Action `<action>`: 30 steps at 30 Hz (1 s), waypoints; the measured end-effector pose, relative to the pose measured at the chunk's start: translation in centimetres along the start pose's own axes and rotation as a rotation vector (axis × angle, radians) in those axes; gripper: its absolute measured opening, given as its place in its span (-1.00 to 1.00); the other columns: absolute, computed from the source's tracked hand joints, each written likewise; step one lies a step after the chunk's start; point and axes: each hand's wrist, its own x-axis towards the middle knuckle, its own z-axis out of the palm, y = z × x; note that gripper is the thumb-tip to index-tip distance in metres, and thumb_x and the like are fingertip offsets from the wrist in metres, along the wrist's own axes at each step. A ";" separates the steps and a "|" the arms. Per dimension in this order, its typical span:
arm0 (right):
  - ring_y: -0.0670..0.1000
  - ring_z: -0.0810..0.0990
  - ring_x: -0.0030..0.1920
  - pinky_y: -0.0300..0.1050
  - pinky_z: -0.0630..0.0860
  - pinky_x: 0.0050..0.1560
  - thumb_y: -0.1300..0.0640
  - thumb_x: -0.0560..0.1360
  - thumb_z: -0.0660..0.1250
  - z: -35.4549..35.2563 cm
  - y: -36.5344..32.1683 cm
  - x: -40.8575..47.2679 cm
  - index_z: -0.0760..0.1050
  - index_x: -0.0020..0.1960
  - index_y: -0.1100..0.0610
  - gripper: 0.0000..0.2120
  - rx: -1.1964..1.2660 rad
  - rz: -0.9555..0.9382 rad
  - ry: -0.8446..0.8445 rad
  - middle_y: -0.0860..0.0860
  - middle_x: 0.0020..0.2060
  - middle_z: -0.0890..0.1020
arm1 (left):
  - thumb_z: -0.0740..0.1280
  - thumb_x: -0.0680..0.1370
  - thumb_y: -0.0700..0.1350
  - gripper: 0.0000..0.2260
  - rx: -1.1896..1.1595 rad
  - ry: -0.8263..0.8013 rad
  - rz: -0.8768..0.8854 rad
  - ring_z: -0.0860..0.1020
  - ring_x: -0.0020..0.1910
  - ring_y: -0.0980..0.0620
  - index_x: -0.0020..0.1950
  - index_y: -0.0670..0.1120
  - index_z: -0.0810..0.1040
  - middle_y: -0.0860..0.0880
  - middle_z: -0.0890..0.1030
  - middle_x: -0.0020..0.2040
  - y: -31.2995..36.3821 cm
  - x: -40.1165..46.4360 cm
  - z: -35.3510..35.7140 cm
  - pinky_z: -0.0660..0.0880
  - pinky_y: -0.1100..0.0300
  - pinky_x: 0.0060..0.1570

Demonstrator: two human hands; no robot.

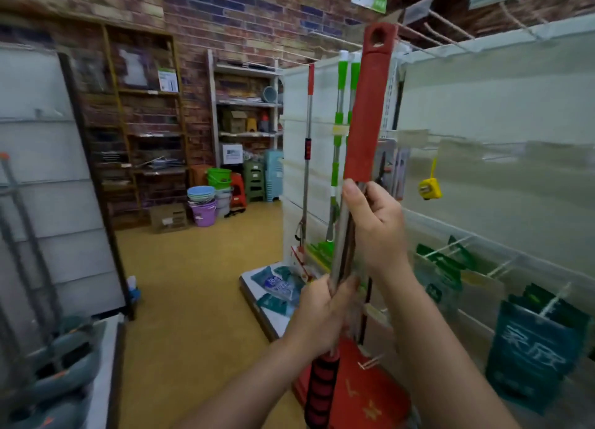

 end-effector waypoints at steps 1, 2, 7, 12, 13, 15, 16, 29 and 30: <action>-0.11 0.32 -0.49 -0.25 0.29 -0.46 0.09 0.55 0.23 1.4 0.8 1.4 0.35 -0.34 0.04 -0.72 0.011 0.004 -0.016 -0.13 -0.54 0.37 | 0.12 0.44 0.35 -0.41 0.009 0.008 -0.003 0.43 -0.53 0.04 -0.41 -0.17 0.42 -0.06 0.43 -0.53 -0.7 1.5 -1.4 0.47 -0.03 -0.35; -0.06 0.34 -0.47 -0.18 0.31 -0.43 0.07 0.55 0.23 2.8 1.5 2.8 0.36 -0.32 0.05 -0.73 0.017 0.004 -0.032 -0.12 -0.51 0.37 | 0.13 0.43 0.36 -0.39 0.014 0.018 -0.010 0.44 -0.55 0.06 -0.39 -0.20 0.42 -0.05 0.44 -0.55 -1.3 3.1 -2.7 0.48 0.00 -0.36; -0.14 0.31 -0.49 -0.17 0.30 -0.45 0.05 0.55 0.23 8.3 6.0 9.7 0.35 -0.32 0.05 -0.72 -0.048 -0.032 -0.083 -0.08 -0.49 0.33 | 0.16 0.52 0.19 -0.52 0.025 0.065 -0.006 0.44 -0.62 0.13 -0.37 -0.19 0.41 0.02 0.45 -0.65 -4.9 11.0 -8.0 0.45 0.24 -0.45; 0.23 0.42 -0.36 0.29 0.46 -0.27 -0.03 0.51 0.23 13.0 12.8 16.6 0.41 -0.23 0.14 -0.74 0.002 -0.033 -0.145 0.13 -0.40 0.40 | 0.15 0.42 0.28 -0.48 0.024 0.106 -0.025 0.47 -0.60 0.12 -0.35 -0.19 0.42 0.01 0.47 -0.59 -9.6 19.4 -11.9 0.47 0.28 -0.43; 0.20 0.41 -0.36 0.25 0.45 -0.29 -0.01 0.53 0.22 13.9 14.3 18.0 0.41 -0.22 0.14 -0.75 0.009 -0.031 -0.162 0.15 -0.38 0.40 | 0.15 0.44 0.27 -0.48 0.026 0.123 -0.026 0.47 -0.59 0.11 -0.38 -0.18 0.43 -0.02 0.48 -0.58 -10.6 21.3 -12.6 0.47 0.29 -0.44; 0.10 0.37 -0.39 0.11 0.36 -0.36 0.02 0.56 0.21 15.8 17.7 21.2 0.42 -0.21 0.13 -0.76 -0.007 -0.027 -0.195 0.13 -0.40 0.38 | 0.15 0.44 0.27 -0.47 0.029 0.151 -0.032 0.48 -0.58 0.10 -0.44 -0.16 0.43 -0.03 0.49 -0.58 -12.9 25.2 -13.9 0.46 0.30 -0.45; 0.08 0.36 -0.39 0.07 0.33 -0.37 0.02 0.56 0.21 16.7 19.2 22.9 0.42 -0.21 0.14 -0.75 -0.020 -0.022 -0.205 0.11 -0.41 0.38 | 0.14 0.41 0.30 -0.45 0.037 0.157 -0.041 0.48 -0.58 0.10 -0.45 -0.17 0.44 -0.02 0.49 -0.58 -13.9 27.1 -14.7 0.46 0.30 -0.44; 0.00 0.40 -0.40 -0.07 0.31 -0.32 -0.13 0.52 0.20 27.9 37.0 45.6 0.50 -0.11 0.29 -0.55 -0.226 0.007 -0.212 0.04 -0.43 0.44 | 0.15 0.52 0.23 -0.46 0.004 0.115 -0.068 0.51 -0.54 0.00 -0.56 -0.04 0.43 -0.04 0.51 -0.57 -25.6 55.0 -24.1 0.48 0.14 -0.30; 0.02 0.42 -0.40 -0.05 0.33 -0.32 -0.17 0.51 0.19 28.9 38.5 47.3 0.51 -0.10 0.27 -0.53 -0.250 -0.003 -0.203 0.05 -0.42 0.46 | 0.15 0.53 0.22 -0.47 -0.011 0.098 -0.052 0.51 -0.55 0.01 -0.55 -0.05 0.42 -0.05 0.50 -0.57 -26.4 57.0 -24.8 0.47 0.15 -0.32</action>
